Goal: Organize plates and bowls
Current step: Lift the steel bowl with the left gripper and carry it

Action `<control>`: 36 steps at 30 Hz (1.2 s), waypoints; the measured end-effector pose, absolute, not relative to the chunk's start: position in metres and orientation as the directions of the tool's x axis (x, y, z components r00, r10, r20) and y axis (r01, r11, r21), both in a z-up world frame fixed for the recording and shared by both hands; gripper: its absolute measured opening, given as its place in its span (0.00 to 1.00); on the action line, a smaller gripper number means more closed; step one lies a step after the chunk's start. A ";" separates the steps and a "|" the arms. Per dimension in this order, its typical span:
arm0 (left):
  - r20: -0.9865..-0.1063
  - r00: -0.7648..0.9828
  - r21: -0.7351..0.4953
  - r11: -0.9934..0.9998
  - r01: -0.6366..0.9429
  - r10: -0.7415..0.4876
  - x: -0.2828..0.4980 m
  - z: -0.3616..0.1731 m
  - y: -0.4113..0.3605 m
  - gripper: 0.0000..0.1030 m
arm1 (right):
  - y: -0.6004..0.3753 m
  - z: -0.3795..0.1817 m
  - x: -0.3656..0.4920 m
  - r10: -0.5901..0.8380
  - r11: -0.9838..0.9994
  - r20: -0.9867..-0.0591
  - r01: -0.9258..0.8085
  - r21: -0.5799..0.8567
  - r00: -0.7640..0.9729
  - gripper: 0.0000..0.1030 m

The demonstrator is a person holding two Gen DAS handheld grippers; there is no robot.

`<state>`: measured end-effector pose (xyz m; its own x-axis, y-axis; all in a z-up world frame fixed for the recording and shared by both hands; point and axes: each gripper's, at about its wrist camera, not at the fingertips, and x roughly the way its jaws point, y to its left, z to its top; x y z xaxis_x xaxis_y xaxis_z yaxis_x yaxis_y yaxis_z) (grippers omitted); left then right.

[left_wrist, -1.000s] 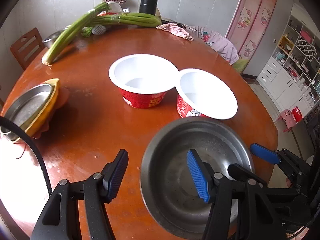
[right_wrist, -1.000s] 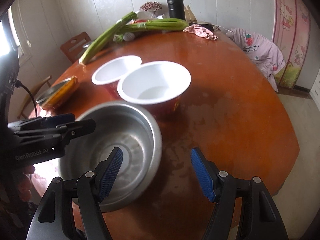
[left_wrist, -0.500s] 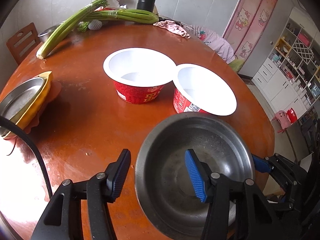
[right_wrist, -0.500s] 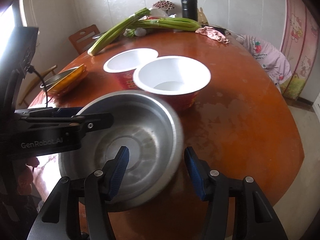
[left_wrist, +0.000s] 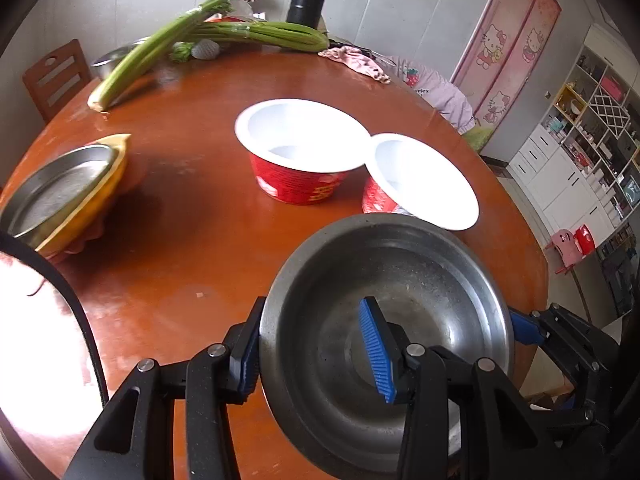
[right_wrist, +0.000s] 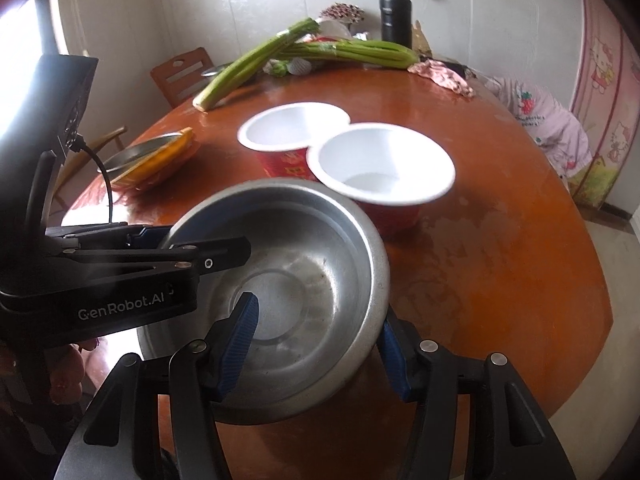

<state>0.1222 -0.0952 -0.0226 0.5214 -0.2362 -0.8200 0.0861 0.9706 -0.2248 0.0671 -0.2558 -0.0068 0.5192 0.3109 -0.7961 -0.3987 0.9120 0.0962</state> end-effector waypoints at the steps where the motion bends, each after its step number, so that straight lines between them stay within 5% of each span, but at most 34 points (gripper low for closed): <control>1: -0.816 0.530 -0.226 0.971 0.076 -0.232 0.120 -0.020 -0.090 0.44 | -0.252 -0.006 0.067 0.318 0.909 -0.794 -0.406 0.100 0.518 0.58; 36: -0.821 0.544 -0.188 0.982 0.030 -0.174 0.115 -0.035 -0.058 0.44 | -0.212 -0.022 0.077 0.356 0.877 -0.804 -0.468 0.110 0.477 0.58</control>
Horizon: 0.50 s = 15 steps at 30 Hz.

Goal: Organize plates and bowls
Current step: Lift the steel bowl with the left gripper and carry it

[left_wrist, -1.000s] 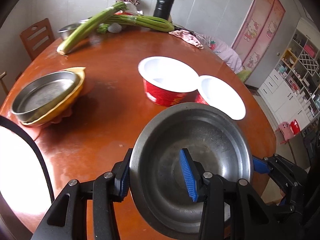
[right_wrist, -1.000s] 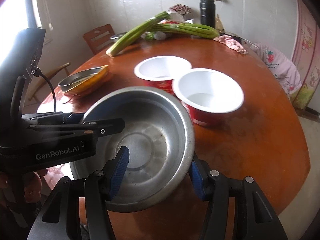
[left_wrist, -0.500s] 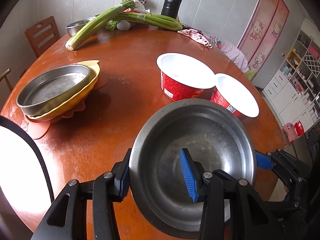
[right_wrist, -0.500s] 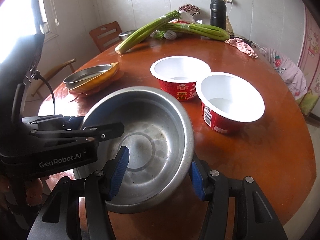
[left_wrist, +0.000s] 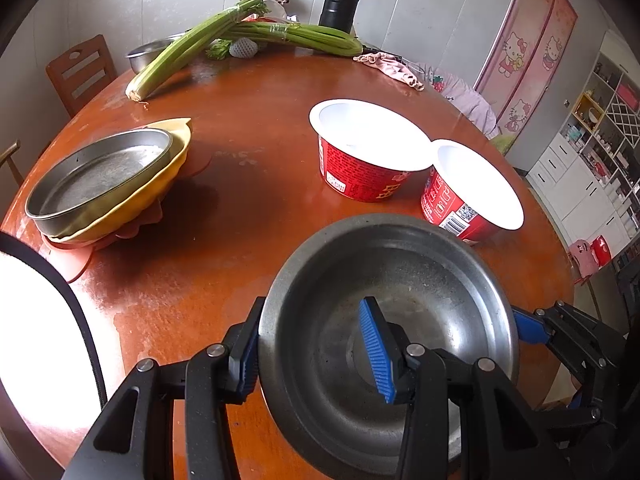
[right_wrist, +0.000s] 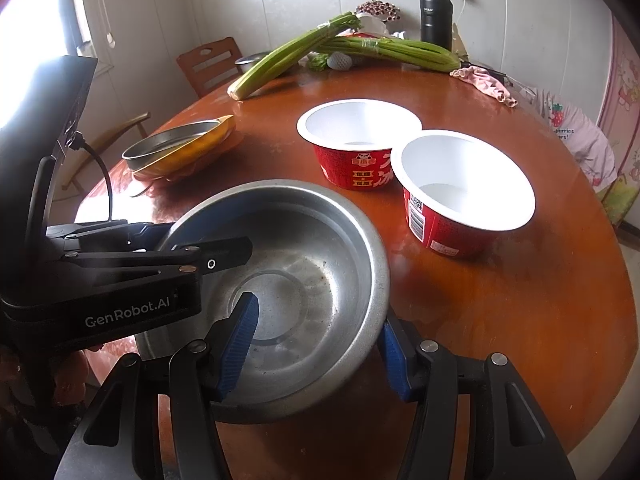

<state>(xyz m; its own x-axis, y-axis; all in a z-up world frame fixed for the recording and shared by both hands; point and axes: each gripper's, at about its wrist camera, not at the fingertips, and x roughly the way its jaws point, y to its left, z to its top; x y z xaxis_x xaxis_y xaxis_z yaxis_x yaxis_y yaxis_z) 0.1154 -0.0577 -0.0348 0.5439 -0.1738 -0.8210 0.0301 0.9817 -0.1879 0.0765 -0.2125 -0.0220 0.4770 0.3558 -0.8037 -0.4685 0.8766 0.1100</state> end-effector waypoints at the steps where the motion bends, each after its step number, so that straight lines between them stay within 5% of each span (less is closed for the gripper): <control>1: -0.819 0.546 -0.191 0.981 0.031 -0.176 0.115 -0.035 -0.057 0.44 | -0.213 -0.022 0.076 0.356 0.877 -0.804 -0.466 0.112 0.476 0.58; 15: -0.823 0.536 -0.219 0.976 0.008 -0.189 0.116 -0.044 -0.049 0.44 | -0.218 -0.025 0.075 0.340 0.896 -0.799 -0.429 0.115 0.496 0.58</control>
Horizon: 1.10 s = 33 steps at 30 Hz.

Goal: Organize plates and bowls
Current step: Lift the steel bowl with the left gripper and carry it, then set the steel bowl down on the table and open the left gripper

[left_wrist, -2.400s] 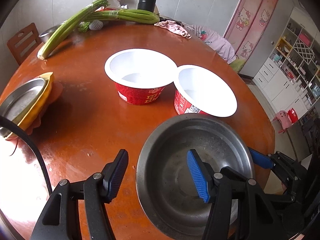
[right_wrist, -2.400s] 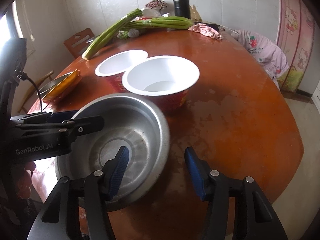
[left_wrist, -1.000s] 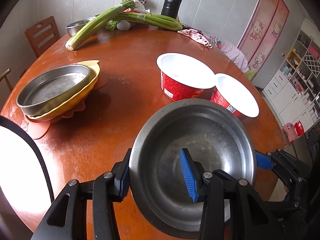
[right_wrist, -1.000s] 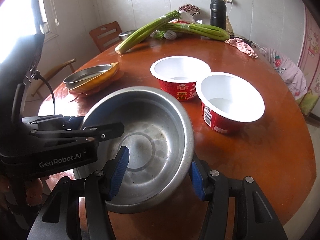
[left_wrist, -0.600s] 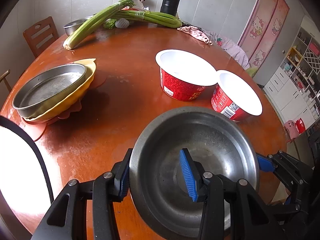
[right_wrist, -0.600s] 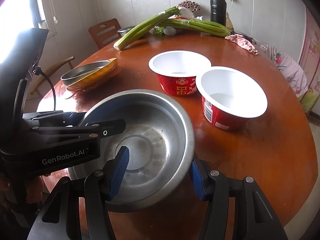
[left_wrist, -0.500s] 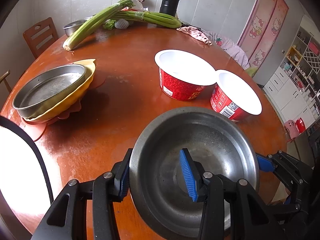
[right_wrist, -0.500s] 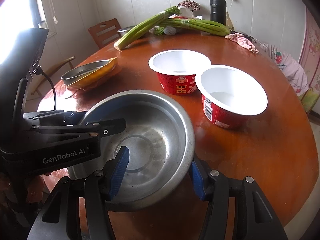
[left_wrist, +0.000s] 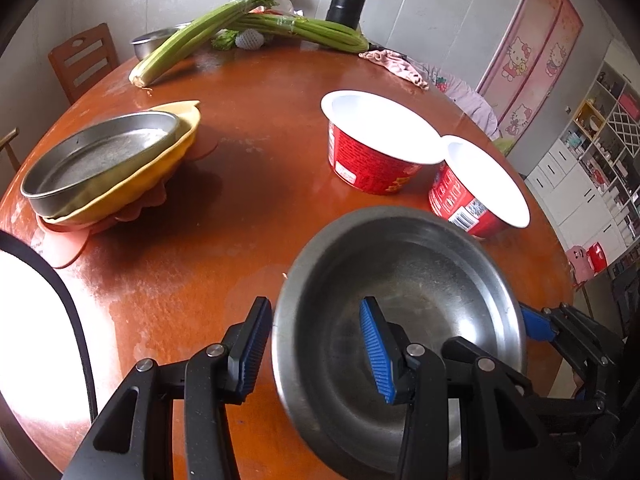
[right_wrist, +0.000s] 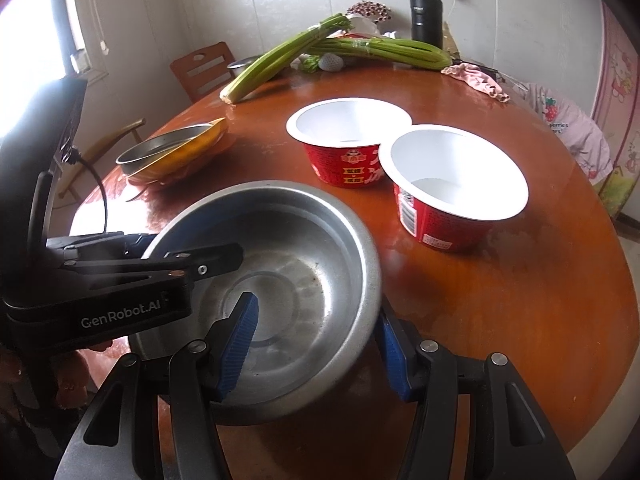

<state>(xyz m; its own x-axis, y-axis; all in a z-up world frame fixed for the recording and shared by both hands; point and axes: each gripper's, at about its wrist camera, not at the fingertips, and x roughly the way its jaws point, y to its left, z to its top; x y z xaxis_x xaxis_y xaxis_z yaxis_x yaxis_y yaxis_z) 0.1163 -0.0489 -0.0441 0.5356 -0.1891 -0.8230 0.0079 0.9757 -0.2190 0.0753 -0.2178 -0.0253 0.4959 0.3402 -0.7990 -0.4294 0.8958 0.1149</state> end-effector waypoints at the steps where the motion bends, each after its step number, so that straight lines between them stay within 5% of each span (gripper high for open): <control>1: -0.822 0.538 -0.221 0.975 0.002 -0.187 0.116 -0.044 -0.047 0.44 | -0.219 -0.026 0.075 0.341 0.898 -0.797 -0.424 0.119 0.498 0.58; 33: -0.728 0.661 -0.203 0.978 0.049 -0.184 0.120 0.020 -0.070 0.54 | -0.315 0.014 0.095 0.307 0.951 -0.679 -0.228 0.207 0.667 0.59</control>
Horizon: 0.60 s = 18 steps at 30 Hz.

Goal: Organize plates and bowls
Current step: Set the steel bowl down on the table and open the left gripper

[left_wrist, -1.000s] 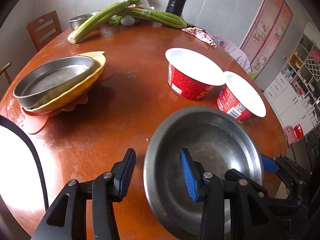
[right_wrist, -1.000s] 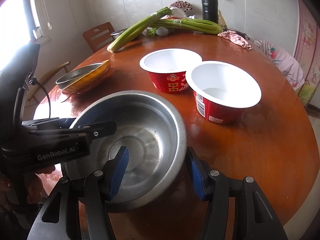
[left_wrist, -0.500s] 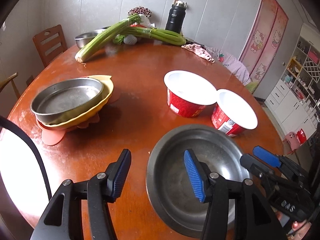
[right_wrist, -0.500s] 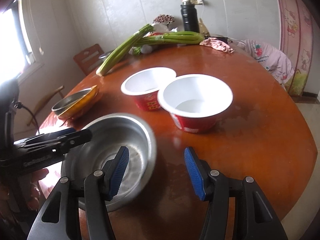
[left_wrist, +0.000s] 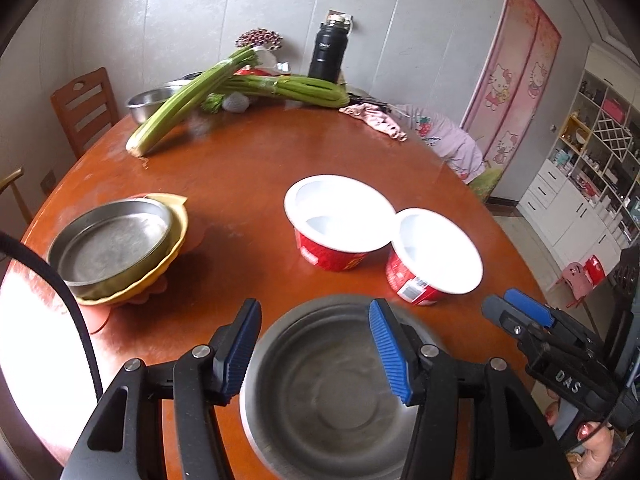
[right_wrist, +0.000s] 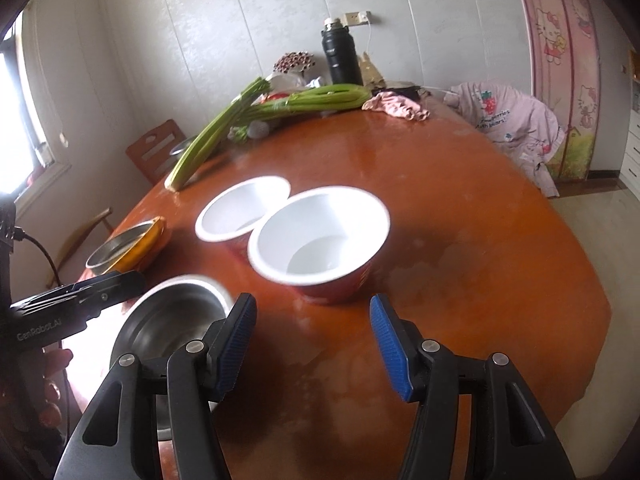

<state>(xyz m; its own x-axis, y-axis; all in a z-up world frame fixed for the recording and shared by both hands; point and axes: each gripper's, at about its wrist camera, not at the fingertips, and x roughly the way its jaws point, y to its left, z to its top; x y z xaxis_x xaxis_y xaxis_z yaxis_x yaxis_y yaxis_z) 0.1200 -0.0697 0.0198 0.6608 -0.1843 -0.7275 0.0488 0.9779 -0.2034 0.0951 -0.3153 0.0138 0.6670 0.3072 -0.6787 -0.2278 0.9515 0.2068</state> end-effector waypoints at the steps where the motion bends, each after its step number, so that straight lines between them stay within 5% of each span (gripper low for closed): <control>1: -0.728 0.658 -0.206 0.977 0.055 -0.191 0.123 0.021 -0.073 0.54 | -0.320 0.016 0.099 0.303 0.953 -0.674 -0.221 0.208 0.674 0.59; 18: -0.784 0.559 -0.268 0.959 0.086 -0.270 0.173 0.020 -0.131 0.54 | -0.353 0.016 0.141 0.305 0.952 -0.697 -0.209 0.222 0.649 0.59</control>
<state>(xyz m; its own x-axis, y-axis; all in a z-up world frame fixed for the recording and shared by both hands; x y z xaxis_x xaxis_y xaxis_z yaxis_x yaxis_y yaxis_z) 0.1733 -0.1308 0.0198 0.5589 -0.2695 -0.7842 0.0864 0.9595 -0.2682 0.1408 -0.3525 0.0162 0.6488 0.3050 -0.6972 -0.2088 0.9523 0.2224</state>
